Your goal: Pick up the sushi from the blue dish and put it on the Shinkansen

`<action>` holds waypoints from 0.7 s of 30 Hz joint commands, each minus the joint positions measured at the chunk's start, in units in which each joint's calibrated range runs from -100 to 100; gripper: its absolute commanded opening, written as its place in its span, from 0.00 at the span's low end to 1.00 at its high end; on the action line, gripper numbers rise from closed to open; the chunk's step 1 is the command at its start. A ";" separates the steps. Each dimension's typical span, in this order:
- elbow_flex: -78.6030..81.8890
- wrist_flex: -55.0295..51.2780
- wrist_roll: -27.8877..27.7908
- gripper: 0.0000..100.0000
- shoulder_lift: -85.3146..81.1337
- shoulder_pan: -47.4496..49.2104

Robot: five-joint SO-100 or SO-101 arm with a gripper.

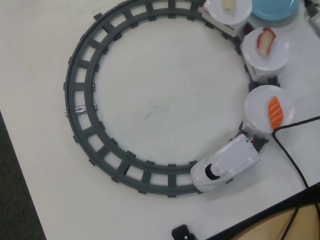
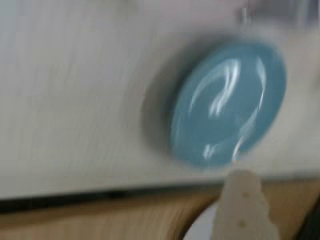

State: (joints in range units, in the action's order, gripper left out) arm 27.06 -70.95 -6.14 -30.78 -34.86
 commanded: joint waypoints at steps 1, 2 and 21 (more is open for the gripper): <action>16.57 8.95 1.11 0.21 -12.27 -6.78; 21.59 11.69 1.11 0.21 -14.11 -7.49; 63.25 17.17 1.06 0.20 -50.43 -9.86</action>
State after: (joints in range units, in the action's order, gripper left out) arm 89.28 -51.62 -5.25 -74.65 -43.28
